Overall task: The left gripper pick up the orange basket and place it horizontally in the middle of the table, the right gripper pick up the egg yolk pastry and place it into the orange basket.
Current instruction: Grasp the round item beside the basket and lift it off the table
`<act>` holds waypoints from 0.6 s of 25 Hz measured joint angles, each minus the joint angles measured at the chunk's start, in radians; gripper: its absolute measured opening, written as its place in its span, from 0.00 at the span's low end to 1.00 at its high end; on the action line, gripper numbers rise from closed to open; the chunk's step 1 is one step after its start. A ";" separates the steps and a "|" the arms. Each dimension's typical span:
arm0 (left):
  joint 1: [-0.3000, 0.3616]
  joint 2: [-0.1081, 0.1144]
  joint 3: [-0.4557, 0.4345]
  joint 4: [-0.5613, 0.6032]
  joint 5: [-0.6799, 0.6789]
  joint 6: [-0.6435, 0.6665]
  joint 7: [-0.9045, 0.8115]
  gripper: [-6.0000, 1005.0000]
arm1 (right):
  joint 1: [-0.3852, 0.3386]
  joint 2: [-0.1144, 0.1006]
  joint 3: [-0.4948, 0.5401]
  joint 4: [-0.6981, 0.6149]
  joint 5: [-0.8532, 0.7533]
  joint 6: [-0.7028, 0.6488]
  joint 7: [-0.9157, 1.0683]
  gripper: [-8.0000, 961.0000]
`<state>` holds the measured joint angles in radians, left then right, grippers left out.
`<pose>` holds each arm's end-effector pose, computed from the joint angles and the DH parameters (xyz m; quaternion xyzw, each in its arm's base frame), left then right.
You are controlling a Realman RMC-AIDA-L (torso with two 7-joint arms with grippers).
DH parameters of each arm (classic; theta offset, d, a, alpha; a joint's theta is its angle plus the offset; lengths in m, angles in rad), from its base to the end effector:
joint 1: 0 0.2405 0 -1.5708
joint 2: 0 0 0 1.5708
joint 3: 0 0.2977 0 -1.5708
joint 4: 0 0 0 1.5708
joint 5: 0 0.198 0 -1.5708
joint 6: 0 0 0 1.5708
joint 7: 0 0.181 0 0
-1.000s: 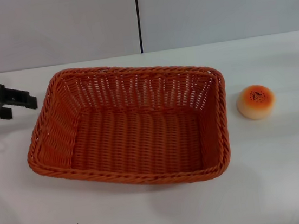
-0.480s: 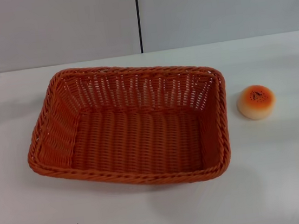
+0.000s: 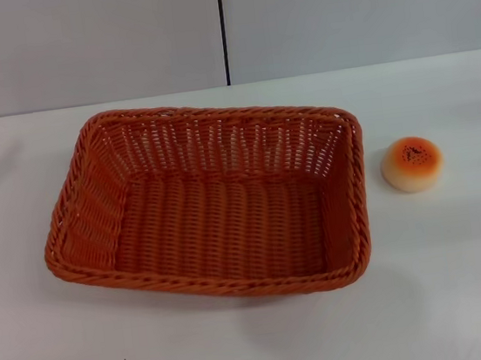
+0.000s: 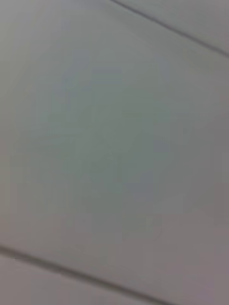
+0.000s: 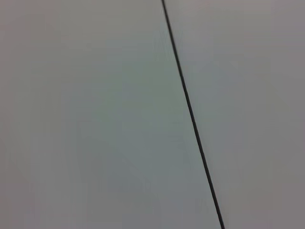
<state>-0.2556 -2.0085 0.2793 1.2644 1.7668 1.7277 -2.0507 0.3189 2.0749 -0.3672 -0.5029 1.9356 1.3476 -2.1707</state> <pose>-0.3215 0.3013 0.1665 -0.7743 -0.3746 -0.3625 0.3587 0.3739 0.3498 0.0976 -0.6467 0.2513 0.4294 0.5781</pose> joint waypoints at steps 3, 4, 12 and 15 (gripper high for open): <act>0.020 -0.029 -0.073 -0.086 -0.068 0.004 0.140 0.74 | -0.009 0.001 0.003 -0.087 -0.103 -0.042 0.181 0.62; 0.026 -0.035 -0.085 -0.107 -0.081 0.006 0.181 0.74 | -0.009 0.002 0.002 -0.111 -0.132 -0.047 0.225 0.62; 0.072 -0.047 -0.128 -0.411 -0.180 0.011 0.549 0.74 | 0.043 -0.005 -0.011 -0.222 -0.372 -0.042 0.474 0.61; 0.082 -0.048 -0.131 -0.561 -0.230 0.027 0.760 0.74 | 0.063 -0.007 -0.015 -0.236 -0.440 -0.039 0.498 0.61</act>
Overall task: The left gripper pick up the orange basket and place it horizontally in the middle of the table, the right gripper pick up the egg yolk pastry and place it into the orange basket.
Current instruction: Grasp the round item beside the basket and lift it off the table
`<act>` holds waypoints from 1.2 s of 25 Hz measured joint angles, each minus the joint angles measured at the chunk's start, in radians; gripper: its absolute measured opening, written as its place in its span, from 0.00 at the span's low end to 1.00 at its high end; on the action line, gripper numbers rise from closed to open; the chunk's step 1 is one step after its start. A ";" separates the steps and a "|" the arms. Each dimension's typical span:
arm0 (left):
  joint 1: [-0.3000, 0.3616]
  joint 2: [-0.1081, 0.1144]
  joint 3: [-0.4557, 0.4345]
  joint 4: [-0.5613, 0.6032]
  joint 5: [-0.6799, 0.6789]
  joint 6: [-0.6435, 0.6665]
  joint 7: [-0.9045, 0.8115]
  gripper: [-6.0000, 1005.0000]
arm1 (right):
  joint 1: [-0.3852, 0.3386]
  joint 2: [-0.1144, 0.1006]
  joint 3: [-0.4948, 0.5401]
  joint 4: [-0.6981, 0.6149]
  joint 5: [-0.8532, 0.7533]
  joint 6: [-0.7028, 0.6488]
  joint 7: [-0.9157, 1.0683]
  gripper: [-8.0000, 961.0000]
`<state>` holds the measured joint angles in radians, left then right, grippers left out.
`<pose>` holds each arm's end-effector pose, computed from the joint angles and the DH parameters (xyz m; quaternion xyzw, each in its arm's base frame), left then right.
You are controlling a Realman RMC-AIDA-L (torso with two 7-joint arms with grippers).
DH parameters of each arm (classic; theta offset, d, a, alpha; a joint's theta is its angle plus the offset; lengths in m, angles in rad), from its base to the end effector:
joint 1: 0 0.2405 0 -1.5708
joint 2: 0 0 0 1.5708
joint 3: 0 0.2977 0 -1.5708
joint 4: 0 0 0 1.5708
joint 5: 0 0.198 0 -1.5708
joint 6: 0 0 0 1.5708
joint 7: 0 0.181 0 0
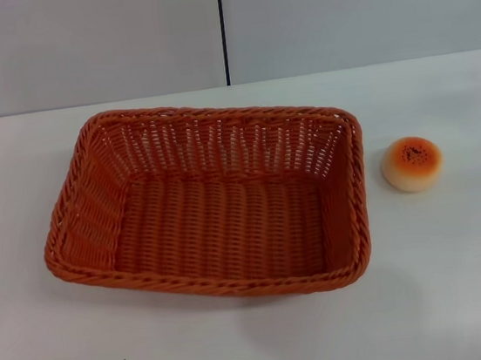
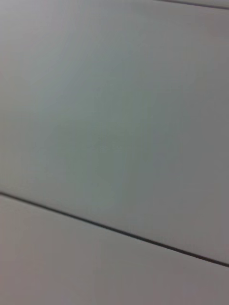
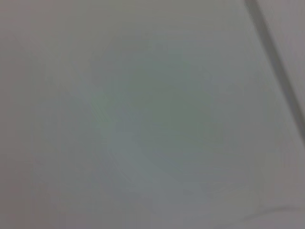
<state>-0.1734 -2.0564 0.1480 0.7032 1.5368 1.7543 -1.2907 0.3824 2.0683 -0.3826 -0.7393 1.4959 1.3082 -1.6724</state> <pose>-0.3709 0.2602 0.1188 -0.7113 -0.2470 -0.4558 0.4746 0.3505 0.3778 0.0773 -0.7399 0.3441 0.3805 0.4352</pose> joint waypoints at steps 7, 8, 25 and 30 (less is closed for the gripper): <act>0.001 0.000 -0.005 -0.265 -0.041 0.007 0.391 0.74 | 0.053 -0.034 -0.027 -0.091 -0.237 0.105 0.150 0.61; 0.001 0.000 -0.005 -0.265 -0.041 0.007 0.391 0.74 | 0.053 -0.034 -0.027 -0.091 -0.237 0.105 0.150 0.61; -0.010 -0.002 -0.018 -0.409 -0.048 -0.057 0.620 0.74 | 0.193 -0.085 -0.074 -0.330 -0.741 0.431 0.900 0.61; -0.015 -0.002 -0.022 -0.419 -0.052 -0.080 0.630 0.74 | 0.223 -0.095 -0.109 -0.326 -0.803 0.445 1.010 0.61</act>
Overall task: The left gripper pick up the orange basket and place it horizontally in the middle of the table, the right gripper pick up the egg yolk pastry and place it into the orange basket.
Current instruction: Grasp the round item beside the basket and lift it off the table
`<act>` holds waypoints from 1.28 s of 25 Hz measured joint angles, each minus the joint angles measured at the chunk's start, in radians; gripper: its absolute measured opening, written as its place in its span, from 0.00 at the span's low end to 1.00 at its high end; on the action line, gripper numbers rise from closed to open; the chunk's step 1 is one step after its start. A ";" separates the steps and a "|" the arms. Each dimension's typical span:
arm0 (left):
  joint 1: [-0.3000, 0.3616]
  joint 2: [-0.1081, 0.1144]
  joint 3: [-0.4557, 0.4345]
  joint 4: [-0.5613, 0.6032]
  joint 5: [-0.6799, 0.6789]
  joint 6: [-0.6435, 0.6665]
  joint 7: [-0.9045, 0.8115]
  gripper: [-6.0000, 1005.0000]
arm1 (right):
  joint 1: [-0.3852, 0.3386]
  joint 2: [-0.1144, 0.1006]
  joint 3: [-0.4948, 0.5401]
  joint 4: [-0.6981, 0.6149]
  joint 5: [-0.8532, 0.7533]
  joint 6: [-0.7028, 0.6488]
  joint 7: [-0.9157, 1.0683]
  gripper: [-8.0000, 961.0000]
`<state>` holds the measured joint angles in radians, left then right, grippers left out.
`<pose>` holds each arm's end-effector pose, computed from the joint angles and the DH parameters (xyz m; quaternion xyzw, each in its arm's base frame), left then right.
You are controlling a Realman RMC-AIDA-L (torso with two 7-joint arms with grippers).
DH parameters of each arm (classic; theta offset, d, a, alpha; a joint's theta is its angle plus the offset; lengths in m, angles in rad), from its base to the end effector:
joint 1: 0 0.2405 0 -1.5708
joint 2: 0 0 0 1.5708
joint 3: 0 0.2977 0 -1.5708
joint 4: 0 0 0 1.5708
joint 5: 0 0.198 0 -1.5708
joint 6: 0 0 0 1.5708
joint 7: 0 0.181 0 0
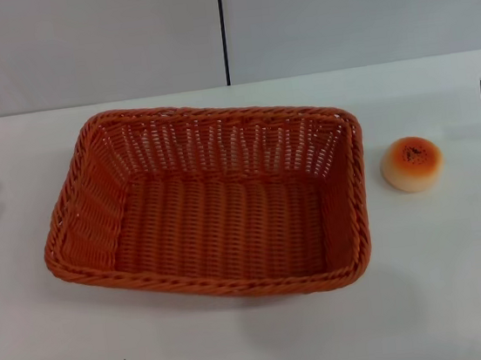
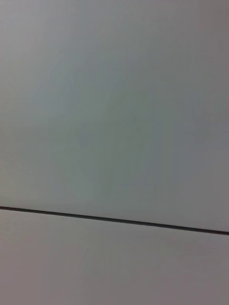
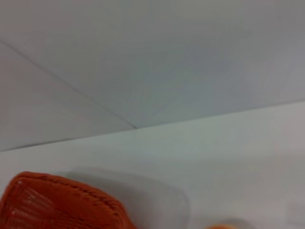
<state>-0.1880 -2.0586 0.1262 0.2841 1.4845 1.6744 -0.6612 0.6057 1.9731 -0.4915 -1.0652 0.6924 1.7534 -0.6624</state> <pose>-0.3885 0.2634 0.0595 -0.6836 -0.1883 -0.3980 0.5820 0.3033 0.3767 0.0597 -0.7774 0.5979 0.1124 0.1596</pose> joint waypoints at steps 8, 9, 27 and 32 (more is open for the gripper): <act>-0.005 0.000 -0.001 -0.047 -0.003 -0.035 0.075 0.74 | 0.069 -0.030 0.003 0.154 -0.063 -0.023 0.026 0.61; -0.005 0.000 -0.002 -0.051 -0.003 -0.035 0.079 0.74 | 0.072 -0.027 -0.001 0.167 -0.061 -0.036 0.025 0.61; -0.020 -0.001 -0.020 -0.054 -0.007 -0.109 0.100 0.73 | 0.100 -0.003 -0.047 0.377 -0.076 -0.193 0.066 0.61; -0.023 -0.001 -0.038 -0.056 -0.007 -0.121 0.100 0.73 | 0.091 -0.012 -0.059 0.377 -0.095 -0.202 0.096 0.61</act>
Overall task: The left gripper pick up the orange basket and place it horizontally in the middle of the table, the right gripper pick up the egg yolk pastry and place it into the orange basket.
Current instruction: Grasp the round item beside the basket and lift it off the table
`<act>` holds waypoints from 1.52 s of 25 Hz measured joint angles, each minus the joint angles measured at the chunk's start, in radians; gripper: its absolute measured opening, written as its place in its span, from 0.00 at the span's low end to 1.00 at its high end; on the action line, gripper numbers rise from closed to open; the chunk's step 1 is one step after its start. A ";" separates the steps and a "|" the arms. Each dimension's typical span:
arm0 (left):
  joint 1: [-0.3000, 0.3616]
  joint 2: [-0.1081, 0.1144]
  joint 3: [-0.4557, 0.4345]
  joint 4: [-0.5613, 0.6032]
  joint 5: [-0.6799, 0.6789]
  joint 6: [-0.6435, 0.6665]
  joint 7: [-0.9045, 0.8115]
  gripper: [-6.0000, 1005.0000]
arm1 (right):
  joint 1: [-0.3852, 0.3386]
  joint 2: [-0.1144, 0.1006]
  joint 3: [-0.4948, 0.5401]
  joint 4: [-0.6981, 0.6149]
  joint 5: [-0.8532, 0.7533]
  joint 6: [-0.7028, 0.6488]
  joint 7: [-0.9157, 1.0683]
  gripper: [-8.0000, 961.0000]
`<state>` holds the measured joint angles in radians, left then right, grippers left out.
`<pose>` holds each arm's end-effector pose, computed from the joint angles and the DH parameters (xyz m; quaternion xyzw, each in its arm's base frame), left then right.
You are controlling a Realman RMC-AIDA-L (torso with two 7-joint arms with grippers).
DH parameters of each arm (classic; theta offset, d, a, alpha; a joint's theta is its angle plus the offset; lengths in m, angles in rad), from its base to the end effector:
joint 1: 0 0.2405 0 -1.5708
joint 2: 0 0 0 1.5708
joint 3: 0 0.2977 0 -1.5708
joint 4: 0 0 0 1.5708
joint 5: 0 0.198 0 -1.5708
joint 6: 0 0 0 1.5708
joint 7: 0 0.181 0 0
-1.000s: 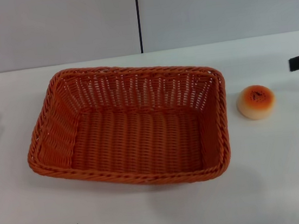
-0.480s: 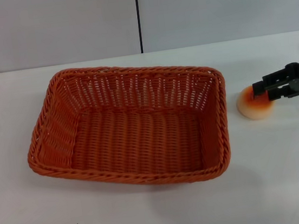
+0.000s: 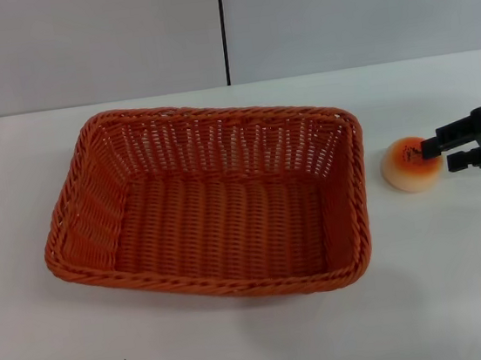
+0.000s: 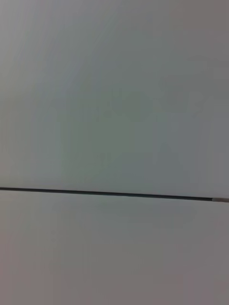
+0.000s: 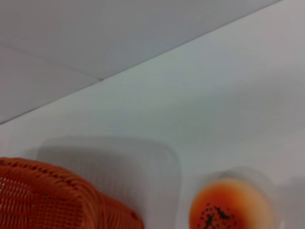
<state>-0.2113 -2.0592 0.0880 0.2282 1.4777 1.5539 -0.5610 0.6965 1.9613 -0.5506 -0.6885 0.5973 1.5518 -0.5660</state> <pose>-0.4051 0.2760 0.0511 -0.6718 -0.2115 -0.3510 0.6170 0.3167 0.3864 -0.0077 -0.7179 0.6857 0.0655 0.1007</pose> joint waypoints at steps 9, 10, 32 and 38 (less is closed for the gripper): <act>0.000 0.001 -0.002 -0.004 0.001 -0.003 0.000 0.73 | -0.007 -0.007 -0.012 0.075 -0.001 -0.082 -0.025 0.61; 0.001 0.001 -0.002 -0.005 0.001 -0.002 0.000 0.73 | -0.005 -0.007 -0.017 0.084 -0.001 -0.094 -0.033 0.61; 0.003 -0.001 -0.002 -0.024 0.001 -0.002 0.000 0.72 | 0.019 0.014 -0.047 0.096 0.009 -0.220 -0.108 0.50; 0.002 -0.001 -0.002 -0.027 0.001 -0.003 0.000 0.72 | 0.032 0.024 -0.048 0.097 0.010 -0.249 -0.110 0.37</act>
<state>-0.2095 -2.0602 0.0859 0.2009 1.4787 1.5505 -0.5615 0.7288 1.9850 -0.5983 -0.5911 0.6072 1.3023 -0.6757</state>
